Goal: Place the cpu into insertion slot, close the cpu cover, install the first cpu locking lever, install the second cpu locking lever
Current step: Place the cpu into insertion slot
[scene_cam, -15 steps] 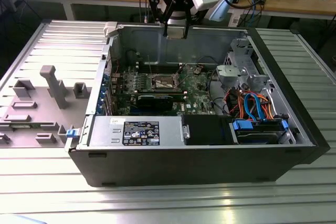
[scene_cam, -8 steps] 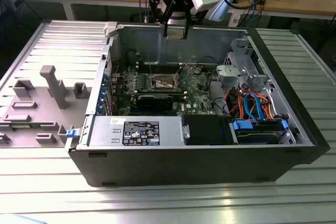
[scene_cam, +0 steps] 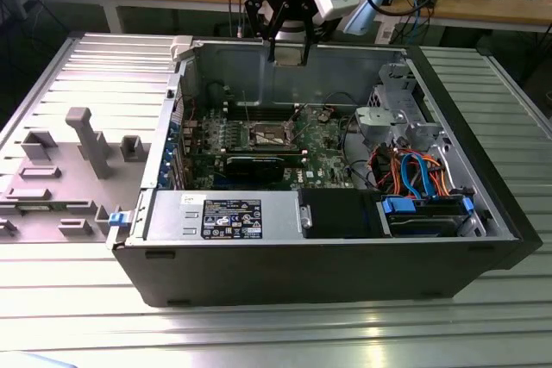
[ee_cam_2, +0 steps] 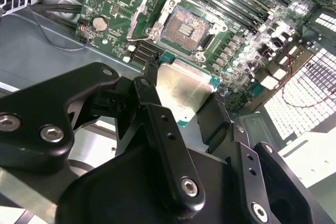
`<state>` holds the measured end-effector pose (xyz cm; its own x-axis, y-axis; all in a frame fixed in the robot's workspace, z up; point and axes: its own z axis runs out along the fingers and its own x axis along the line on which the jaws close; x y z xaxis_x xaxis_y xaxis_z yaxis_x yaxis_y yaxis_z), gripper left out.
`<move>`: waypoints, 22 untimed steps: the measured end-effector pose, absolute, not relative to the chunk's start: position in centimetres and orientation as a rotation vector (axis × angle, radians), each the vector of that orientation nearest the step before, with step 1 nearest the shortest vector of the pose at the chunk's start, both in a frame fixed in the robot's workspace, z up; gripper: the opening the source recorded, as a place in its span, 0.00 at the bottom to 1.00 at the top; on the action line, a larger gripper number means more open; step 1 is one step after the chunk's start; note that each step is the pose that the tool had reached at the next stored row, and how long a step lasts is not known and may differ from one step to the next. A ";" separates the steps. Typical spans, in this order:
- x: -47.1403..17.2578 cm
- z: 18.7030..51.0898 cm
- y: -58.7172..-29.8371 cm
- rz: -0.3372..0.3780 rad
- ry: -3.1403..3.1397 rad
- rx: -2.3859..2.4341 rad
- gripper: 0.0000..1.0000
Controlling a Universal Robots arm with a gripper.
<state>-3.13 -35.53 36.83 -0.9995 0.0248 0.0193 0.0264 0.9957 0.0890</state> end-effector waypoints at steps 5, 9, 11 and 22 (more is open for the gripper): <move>-3.1 36.7 -35.5 -0.139 -3.120 -0.040 0.55; -3.1 36.6 -35.5 -0.139 -3.120 -0.040 0.55; -3.1 36.5 -35.5 -0.139 -3.120 -0.040 0.55; -3.1 35.9 -35.5 -0.135 -3.120 -0.040 0.55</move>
